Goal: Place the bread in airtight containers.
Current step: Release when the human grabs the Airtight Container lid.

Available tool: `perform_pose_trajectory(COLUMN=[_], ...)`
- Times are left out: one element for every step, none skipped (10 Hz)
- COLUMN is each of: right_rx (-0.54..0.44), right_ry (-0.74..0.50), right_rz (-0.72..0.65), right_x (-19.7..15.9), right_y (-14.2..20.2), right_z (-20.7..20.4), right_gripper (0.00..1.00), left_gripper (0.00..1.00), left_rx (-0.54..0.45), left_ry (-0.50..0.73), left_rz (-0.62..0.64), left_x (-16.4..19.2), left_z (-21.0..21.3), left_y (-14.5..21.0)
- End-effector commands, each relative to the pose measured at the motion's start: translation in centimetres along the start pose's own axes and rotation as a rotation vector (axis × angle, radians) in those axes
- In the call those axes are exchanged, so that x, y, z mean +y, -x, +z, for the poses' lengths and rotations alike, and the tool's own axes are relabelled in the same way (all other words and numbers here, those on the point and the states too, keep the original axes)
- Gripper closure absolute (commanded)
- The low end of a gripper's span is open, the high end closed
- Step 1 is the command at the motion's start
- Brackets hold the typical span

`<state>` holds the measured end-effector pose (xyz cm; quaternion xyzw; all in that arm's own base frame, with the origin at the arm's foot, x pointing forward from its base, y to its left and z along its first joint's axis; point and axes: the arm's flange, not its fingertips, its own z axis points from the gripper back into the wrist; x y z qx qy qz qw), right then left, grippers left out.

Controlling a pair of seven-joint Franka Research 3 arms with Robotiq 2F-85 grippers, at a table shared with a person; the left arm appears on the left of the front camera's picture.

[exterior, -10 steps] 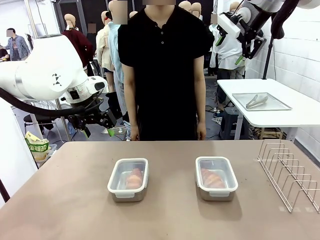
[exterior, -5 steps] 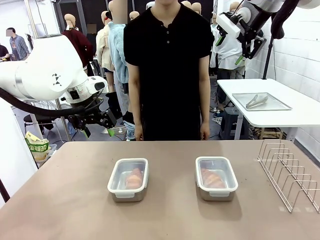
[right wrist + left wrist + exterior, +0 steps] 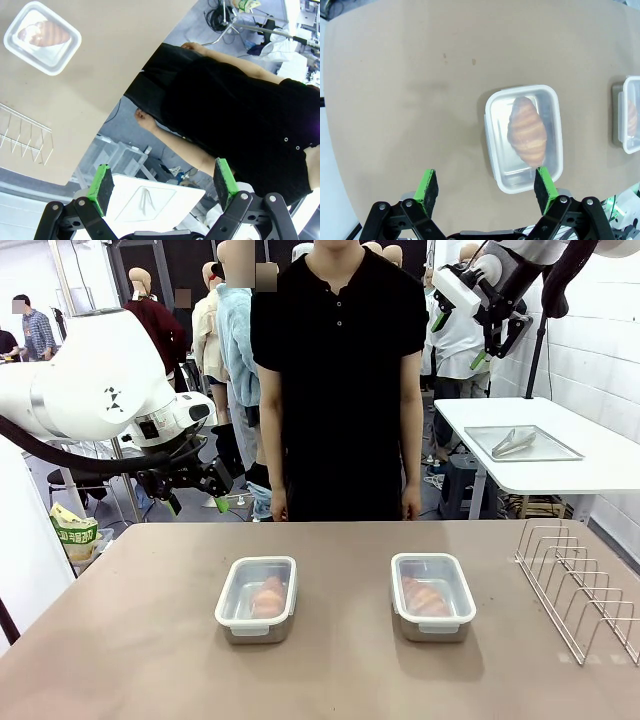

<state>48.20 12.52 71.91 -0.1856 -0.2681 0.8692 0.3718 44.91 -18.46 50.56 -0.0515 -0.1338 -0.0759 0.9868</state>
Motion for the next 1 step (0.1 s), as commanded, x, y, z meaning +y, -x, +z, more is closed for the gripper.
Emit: perform_pose_trajectory(right_rx=[0.001], right_ry=[0.001], right_rz=[-0.001], right_x=[0.00], right_y=[0.02], right_z=[0.02], right_gripper=[0.00], left_gripper=[0.00], left_rx=[-0.003], left_ry=[-0.008], left_rz=[0.010], left_x=[0.17], left_z=[0.05], left_y=[-0.16])
